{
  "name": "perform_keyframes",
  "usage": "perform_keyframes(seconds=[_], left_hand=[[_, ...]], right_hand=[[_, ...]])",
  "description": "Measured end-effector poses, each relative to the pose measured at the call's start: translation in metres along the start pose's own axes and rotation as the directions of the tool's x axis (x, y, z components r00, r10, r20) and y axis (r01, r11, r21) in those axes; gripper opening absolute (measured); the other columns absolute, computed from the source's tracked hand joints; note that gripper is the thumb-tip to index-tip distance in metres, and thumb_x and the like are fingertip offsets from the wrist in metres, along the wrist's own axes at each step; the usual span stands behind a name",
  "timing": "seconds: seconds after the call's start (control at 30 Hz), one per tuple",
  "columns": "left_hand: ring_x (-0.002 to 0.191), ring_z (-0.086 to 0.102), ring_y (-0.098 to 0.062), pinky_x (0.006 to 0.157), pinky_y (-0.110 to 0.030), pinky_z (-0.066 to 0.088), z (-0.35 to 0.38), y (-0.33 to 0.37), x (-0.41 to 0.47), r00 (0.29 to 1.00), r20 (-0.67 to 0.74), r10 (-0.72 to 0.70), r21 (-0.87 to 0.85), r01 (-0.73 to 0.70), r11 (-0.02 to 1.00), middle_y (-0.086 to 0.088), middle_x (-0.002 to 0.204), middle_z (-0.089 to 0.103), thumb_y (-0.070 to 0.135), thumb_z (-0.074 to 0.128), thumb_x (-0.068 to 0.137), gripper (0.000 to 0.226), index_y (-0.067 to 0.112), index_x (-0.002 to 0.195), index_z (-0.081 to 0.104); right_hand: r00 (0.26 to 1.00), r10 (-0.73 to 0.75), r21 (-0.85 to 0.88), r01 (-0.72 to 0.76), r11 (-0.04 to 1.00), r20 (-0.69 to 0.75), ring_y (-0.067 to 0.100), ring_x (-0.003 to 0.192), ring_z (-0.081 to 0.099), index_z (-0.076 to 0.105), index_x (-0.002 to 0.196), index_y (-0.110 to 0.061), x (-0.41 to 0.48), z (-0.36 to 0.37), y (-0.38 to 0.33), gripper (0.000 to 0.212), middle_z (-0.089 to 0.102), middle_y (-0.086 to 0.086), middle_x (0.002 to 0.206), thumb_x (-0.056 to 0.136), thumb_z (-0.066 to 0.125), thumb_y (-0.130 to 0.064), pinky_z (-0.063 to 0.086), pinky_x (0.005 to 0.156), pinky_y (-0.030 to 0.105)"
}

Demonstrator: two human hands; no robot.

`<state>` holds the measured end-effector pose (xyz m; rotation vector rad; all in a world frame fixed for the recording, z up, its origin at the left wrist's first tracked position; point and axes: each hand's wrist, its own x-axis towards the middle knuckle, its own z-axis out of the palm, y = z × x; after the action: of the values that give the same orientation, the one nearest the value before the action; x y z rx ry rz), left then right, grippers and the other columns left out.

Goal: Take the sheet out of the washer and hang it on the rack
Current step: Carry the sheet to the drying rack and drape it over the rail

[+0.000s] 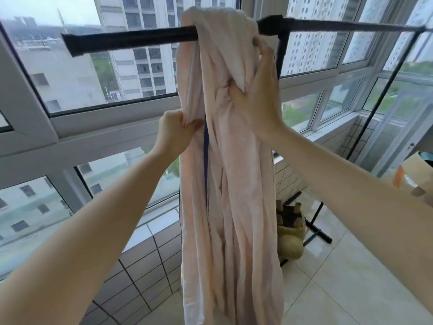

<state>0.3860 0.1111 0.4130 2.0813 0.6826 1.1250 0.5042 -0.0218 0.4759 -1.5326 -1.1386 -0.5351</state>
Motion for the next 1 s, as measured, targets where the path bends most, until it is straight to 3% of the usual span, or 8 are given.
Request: perform_keyframes(seconds=[0.07,0.17,0.23,0.3,0.37,0.53,0.77,1.0], left_hand=[[0.053,0.037,-0.007,0.048,-0.021,0.032,0.002,0.0,-0.001,1.0,0.003,0.005,-0.038,-0.004,0.999,0.0,0.057,0.048,0.019,0.074,0.082,0.037,0.0,0.057,0.054],[0.059,0.037,-0.012,0.052,-0.025,0.031,0.002,-0.003,-0.003,1.0,0.011,0.004,-0.076,-0.003,0.997,-0.005,0.06,0.046,0.017,0.073,0.082,0.04,-0.008,0.061,0.051],[0.059,0.039,-0.013,0.052,-0.025,0.034,0.001,-0.006,-0.002,1.0,0.013,0.004,-0.077,-0.003,0.997,-0.004,0.06,0.049,0.018,0.073,0.082,0.037,-0.007,0.063,0.054],[0.055,0.042,-0.01,0.051,-0.022,0.037,0.001,-0.007,0.0,1.0,0.01,-0.003,-0.059,0.004,0.998,0.001,0.058,0.052,0.02,0.073,0.082,0.033,0.002,0.06,0.056],[0.049,0.041,-0.004,0.048,-0.017,0.035,0.002,-0.007,0.0,1.0,-0.001,-0.008,-0.055,0.008,0.998,0.008,0.053,0.049,0.021,0.074,0.082,0.037,0.015,0.053,0.052],[0.057,0.044,-0.017,0.057,-0.029,0.039,0.003,-0.017,-0.002,0.998,-0.009,-0.061,-0.018,0.061,0.998,0.001,0.057,0.05,0.022,0.073,0.083,0.036,0.012,0.056,0.05],[0.059,0.049,-0.021,0.058,-0.033,0.044,0.006,-0.035,-0.013,0.992,0.011,-0.123,0.055,0.123,0.991,-0.014,0.066,0.06,0.017,0.067,0.085,0.028,-0.004,0.067,0.06],[0.048,0.028,-0.011,0.046,-0.028,0.026,0.018,-0.054,-0.024,0.981,0.028,-0.193,0.241,0.18,0.954,0.001,0.047,0.037,-0.002,0.049,0.078,0.04,0.015,0.043,0.036]], right_hand=[[0.993,0.099,0.138,-0.108,0.985,0.072,0.007,0.118,0.046,0.019,0.145,-0.013,-0.022,0.004,0.01,0.09,0.038,-0.003,0.138,0.079,0.073,-0.043,0.044,0.096,0.021],[0.961,0.181,0.091,-0.204,0.975,0.207,0.008,0.12,0.046,0.005,0.145,-0.027,-0.056,0.01,0.027,0.106,0.034,-0.012,0.139,0.071,0.077,-0.053,0.046,0.1,0.037],[0.95,0.216,0.088,-0.241,0.967,0.224,-0.003,0.105,0.05,0.007,0.143,-0.031,-0.07,0.013,0.037,0.096,0.038,-0.026,0.127,0.076,0.075,-0.042,0.048,0.091,0.03],[0.961,0.215,0.121,-0.238,0.964,0.176,-0.016,0.086,0.052,0.015,0.142,-0.021,-0.073,0.015,0.046,0.08,0.041,-0.035,0.108,0.084,0.069,-0.028,0.045,0.076,0.01],[0.974,0.189,0.118,-0.204,0.972,0.121,-0.014,0.085,0.054,0.02,0.143,-0.015,-0.07,0.012,0.046,0.07,0.045,-0.031,0.106,0.088,0.063,-0.02,0.043,0.073,0.004],[0.992,0.104,0.1,-0.11,0.989,0.067,0.025,0.116,0.053,0.022,0.147,-0.012,-0.044,-0.001,0.031,0.071,0.05,0.012,0.133,0.089,0.061,-0.021,0.048,0.097,0.044],[0.998,0.057,-0.039,-0.057,0.998,-0.016,0.011,0.097,0.046,0.031,0.147,-0.013,0.003,-0.006,0.023,0.069,0.052,0.015,0.121,0.084,0.058,-0.001,0.032,0.075,-0.002],[0.997,-0.024,0.018,0.025,1.0,-0.068,0.012,0.106,0.051,0.043,0.135,-0.015,0.031,-0.007,-0.007,0.054,0.053,0.004,0.12,0.084,0.058,-0.004,0.047,0.087,0.028]])
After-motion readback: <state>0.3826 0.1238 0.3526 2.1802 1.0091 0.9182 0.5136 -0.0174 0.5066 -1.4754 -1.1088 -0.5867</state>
